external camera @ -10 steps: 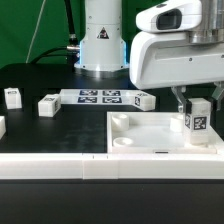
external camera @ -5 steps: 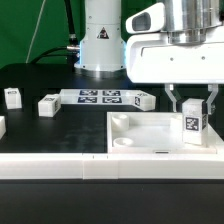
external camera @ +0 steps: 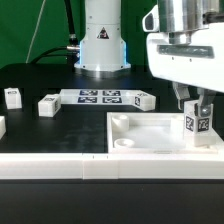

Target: Assemble one leg

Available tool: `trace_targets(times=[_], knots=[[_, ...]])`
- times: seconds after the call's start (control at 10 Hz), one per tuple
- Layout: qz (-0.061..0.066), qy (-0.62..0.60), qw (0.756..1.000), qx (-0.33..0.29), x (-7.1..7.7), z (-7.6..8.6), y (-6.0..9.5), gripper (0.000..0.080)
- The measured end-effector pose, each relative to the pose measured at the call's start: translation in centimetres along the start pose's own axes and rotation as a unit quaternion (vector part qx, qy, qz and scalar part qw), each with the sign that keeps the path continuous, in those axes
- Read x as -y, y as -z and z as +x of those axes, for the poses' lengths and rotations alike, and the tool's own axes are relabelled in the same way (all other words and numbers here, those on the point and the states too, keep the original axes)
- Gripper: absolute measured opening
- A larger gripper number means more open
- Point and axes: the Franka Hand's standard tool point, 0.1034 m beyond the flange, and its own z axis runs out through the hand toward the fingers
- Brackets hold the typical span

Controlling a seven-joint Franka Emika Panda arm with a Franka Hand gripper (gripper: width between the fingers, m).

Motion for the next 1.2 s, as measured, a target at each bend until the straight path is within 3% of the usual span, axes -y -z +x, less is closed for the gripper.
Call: trace_targets(times=[0.2,0.3,0.4,0.5,0.7,0.9,1.1,1.2], knots=[[0.000,0.005,1.000,0.001,-0.02,-0.06,-0.05,0.0297],[0.000,0.024,1.000,0.001,-0.03,-0.05,-0.06,0.0507],[-0.001,0.034,0.999,0.002,0.02,-0.09,-0.04,0.0507],[-0.006,0.076,0.997,0.004,0.06,-0.20,0.02,0.0622],[-0.014,0.213,0.977,0.011,0.17,-0.35,0.20,0.0641],[-0.023,0.343,0.939,0.015,0.46,-0.51,0.05,0.0649],[-0.041,0.446,0.894,0.013,0.52,-0.62,0.02,0.0649],[-0.049,0.508,0.860,0.005,0.59,-0.82,-0.04,0.0649]])
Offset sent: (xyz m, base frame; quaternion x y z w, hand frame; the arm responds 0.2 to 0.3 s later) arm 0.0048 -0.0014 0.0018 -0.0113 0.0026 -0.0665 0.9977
